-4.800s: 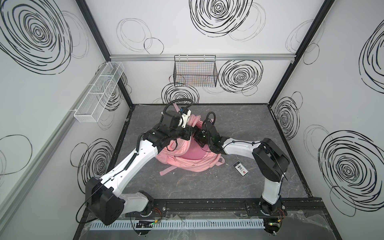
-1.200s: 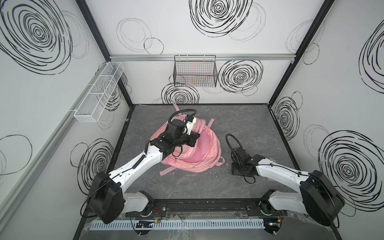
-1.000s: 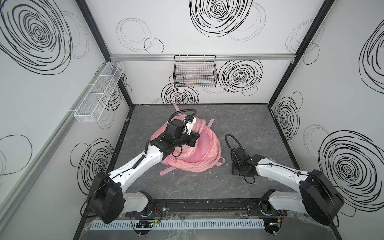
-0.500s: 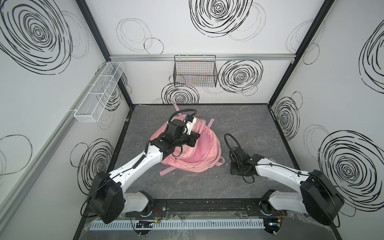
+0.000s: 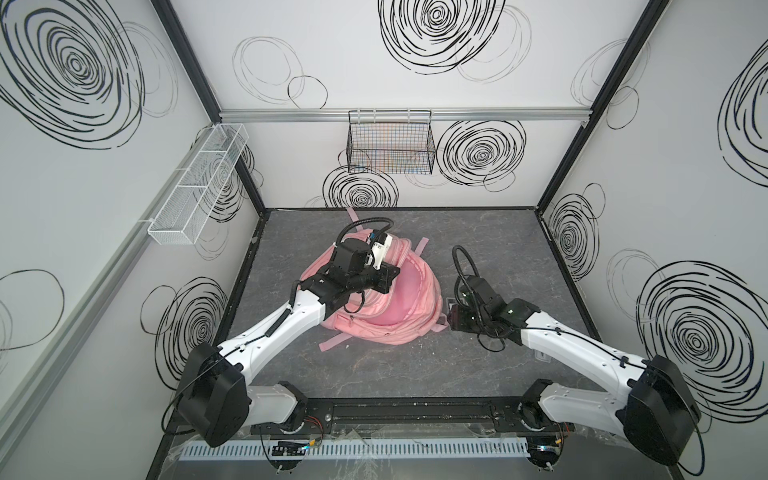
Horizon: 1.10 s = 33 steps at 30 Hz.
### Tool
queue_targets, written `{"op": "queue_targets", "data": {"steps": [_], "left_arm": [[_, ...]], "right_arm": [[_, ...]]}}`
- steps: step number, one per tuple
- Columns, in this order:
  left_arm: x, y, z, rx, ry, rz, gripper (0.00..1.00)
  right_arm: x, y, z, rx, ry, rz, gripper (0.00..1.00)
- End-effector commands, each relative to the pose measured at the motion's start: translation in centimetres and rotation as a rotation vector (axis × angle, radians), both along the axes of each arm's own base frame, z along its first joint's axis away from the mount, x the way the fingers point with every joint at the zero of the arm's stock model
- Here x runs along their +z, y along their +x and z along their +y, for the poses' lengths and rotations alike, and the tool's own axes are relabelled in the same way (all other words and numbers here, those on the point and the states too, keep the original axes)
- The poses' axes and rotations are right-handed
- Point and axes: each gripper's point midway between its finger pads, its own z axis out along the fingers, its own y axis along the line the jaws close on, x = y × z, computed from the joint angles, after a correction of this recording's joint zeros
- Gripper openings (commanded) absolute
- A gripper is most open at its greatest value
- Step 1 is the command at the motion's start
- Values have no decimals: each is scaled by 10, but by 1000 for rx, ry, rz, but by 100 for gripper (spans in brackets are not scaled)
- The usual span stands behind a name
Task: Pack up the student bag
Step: 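Carry the pen packet into the backpack opening with the right gripper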
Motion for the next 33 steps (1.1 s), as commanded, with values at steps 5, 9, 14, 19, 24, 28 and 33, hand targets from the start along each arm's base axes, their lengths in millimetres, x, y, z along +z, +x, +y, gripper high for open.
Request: {"op": "queue_targets", "data": {"steps": [5,9,14,19,24,28,33], "left_arm": [[25,6,5,23,-44,-74,0],[34,2,7,27,-53,-106,0],[41,1,11,40,-52,-128,0],[44,1,15,54,-50,-139,0],[45,2,16,56,-67,-128,0],[45,2,16,58,-74,-127,0],[41,3,16,65,-71,-121,0]], "right_arm": [[40,22,65,77,149,-94,44],[43,30,99,105,228,-92,44],[36,41,127,134,286,-67,44],[24,51,144,149,287,-44,44],[24,66,156,131,314,-76,44],[15,80,166,111,335,-86,46],[17,94,182,93,428,-120,47]]}}
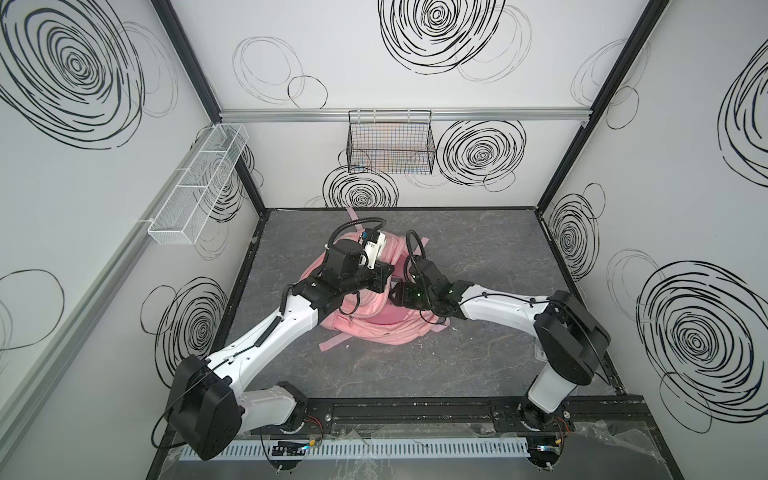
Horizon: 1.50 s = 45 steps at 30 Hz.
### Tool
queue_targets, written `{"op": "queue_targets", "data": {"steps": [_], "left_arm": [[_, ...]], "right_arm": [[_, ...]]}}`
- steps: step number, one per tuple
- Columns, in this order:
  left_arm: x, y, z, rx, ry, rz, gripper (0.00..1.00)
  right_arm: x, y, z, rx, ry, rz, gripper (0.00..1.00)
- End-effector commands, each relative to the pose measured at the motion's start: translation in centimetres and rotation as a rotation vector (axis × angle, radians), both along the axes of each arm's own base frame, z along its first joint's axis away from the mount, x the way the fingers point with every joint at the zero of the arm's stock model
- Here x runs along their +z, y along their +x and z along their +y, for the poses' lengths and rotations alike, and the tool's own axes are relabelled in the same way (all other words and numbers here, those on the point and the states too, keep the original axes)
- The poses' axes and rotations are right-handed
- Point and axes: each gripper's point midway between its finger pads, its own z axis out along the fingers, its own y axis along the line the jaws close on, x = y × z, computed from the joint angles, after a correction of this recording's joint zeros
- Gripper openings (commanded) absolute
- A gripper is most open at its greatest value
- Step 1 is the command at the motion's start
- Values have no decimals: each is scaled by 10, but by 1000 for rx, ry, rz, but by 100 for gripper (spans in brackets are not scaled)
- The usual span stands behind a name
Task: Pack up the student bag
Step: 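Carry the pen packet into the backpack opening with the right gripper, then release the pen packet inside the bag and lift the right gripper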
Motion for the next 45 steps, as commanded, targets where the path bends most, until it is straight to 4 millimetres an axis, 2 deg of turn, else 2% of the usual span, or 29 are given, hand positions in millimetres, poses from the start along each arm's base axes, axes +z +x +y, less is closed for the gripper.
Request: {"op": "queue_targets", "data": {"steps": [1,7,10,15,22,30,37,41,45], "left_arm": [[27,7,2,18,-54,-94,0],[25,7,2,21,-51,-90,0],[23,9,3,26,-46,-87,0],[21,9,3,29,-41,-85,0],[21,10,4,32,-40,-87,0],[17,13,5,47,-36,-77,0],[13,19,7,84,-28,-75,0],[13,27,-2,139,-31,-74,0],[19,34,-21,192,-137,-56,0]], "right_arm": [[27,20,21,-15,129,-76,48],[32,27,26,-33,183,-112,57],[23,27,20,-55,157,-82,71],[24,21,9,-72,144,-75,82],[38,9,-11,-89,111,-108,80],[55,-19,-58,-148,27,-217,75],[75,-32,-83,-144,-13,-310,74],[79,-42,-100,-171,-37,-338,74],[85,-56,-108,-153,-28,-367,72]]}}
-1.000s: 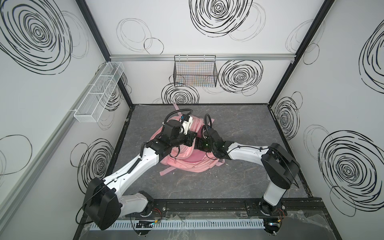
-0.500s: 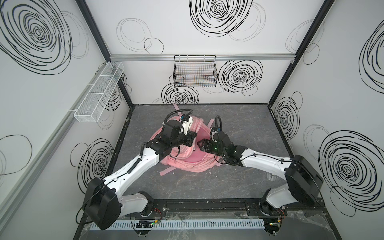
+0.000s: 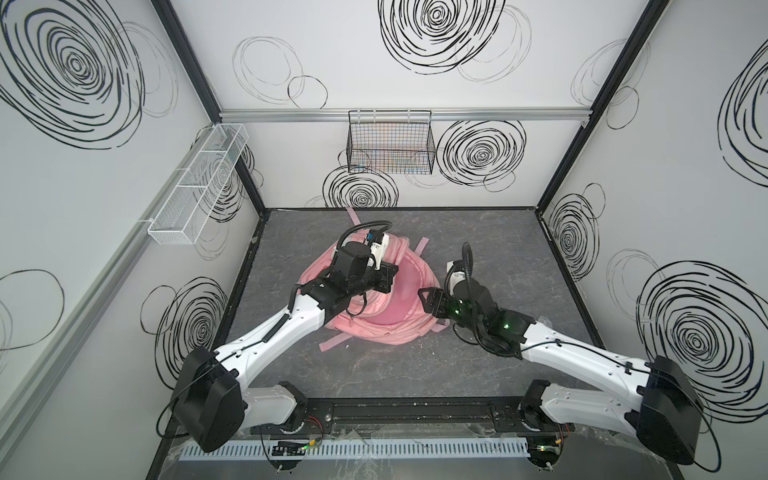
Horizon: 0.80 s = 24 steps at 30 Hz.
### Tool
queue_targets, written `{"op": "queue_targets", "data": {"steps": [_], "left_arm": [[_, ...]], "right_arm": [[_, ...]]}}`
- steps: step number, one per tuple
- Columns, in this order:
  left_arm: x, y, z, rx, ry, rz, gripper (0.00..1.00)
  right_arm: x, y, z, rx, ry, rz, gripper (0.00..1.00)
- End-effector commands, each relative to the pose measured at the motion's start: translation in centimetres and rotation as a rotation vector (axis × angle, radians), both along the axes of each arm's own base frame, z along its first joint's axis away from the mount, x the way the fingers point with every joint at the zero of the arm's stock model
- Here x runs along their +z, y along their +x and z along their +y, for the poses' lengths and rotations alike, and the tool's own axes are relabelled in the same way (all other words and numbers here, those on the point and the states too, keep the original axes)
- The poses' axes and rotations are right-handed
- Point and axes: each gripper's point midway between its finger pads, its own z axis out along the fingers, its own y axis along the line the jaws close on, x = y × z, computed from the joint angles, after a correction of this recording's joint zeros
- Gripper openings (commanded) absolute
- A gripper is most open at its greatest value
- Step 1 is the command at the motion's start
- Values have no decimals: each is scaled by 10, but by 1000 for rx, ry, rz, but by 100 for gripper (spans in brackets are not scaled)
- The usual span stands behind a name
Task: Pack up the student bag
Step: 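Release the pen packet inside the bag and lift the right gripper, then release the bag top with the left gripper while right moves to the zipper pull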
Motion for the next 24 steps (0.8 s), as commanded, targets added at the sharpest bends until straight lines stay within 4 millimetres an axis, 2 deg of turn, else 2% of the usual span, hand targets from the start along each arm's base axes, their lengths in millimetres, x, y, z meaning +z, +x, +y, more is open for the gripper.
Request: {"op": "queue_targets", "data": {"steps": [1,8,13,19,20,24], "left_arm": [[34,30,-7,137,-132,-87,0],[40,56,-18,202,-175,-75,0],[51,53,-22,173,-194,-86,0],[60,52,-13,173,-208,-83,0],[63,52,-12,168,-213,-82,7],[79,47,4,169,-217,-105,56]], "right_arm": [[-2,-11,-13,-2,-50,-29,72],[17,-33,-3,73,-27,-101,68],[20,-40,5,94,-22,-124,68],[25,-49,29,171,-41,-161,67],[26,-52,33,185,-51,-174,67],[24,-63,50,238,-76,-216,67]]}}
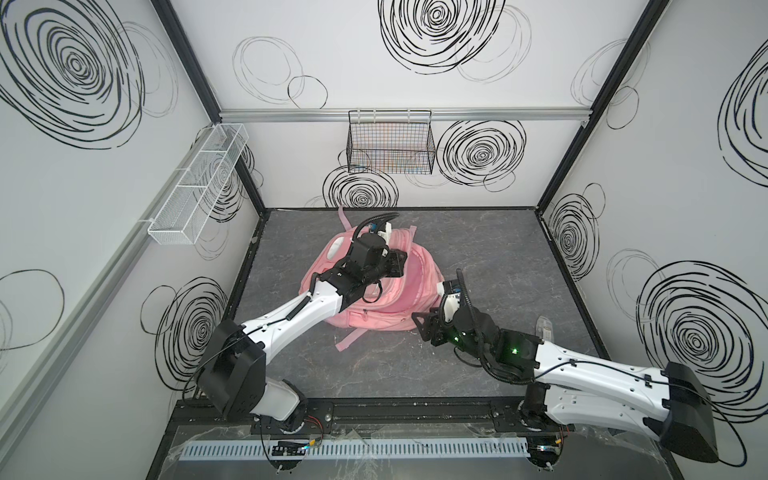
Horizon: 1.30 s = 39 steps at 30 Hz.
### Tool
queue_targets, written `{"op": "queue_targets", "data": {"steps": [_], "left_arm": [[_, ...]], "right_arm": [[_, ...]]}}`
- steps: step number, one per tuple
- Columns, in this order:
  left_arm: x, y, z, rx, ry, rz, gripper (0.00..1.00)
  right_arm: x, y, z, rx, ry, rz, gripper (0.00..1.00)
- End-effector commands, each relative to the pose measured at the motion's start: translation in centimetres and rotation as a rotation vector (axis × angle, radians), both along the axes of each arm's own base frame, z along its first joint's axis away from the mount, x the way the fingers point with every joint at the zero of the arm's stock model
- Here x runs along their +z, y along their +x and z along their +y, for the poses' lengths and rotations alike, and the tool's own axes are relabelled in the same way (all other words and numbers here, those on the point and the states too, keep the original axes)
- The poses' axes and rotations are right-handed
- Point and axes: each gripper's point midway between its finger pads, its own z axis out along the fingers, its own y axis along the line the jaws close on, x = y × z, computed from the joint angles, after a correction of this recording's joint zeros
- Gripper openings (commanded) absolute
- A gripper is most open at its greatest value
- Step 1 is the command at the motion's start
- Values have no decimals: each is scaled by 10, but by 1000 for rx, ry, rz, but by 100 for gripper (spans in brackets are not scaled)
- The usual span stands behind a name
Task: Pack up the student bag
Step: 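Release the bag top with the left gripper while right moves to the zipper pull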
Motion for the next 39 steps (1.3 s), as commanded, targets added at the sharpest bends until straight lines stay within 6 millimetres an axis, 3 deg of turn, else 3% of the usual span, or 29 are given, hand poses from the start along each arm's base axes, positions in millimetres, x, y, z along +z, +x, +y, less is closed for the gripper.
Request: {"op": "queue_targets", "data": {"steps": [1,5,8,15,21,25,35,39], "left_arm": [[66,1,17,16,-79,-142,63],[81,-10,46,37,-31,-184,68],[80,-19,76,82,21,-195,68],[44,-40,145,228,232,-231,69],[22,-50,192,380,318,-249,78],[17,-52,207,430,288,-248,78],[15,-52,206,418,255,-234,79],[13,-52,205,412,244,-225,79]], "right_arm": [[20,-2,16,28,12,-90,67],[11,-8,36,73,-21,-96,65],[5,-11,55,108,-44,-84,61],[-17,-15,104,168,-62,-11,45],[-51,-10,135,167,-169,120,43],[-69,-7,149,196,-196,205,33],[-100,16,139,126,-154,369,35],[-102,23,142,126,-114,391,35]]}}
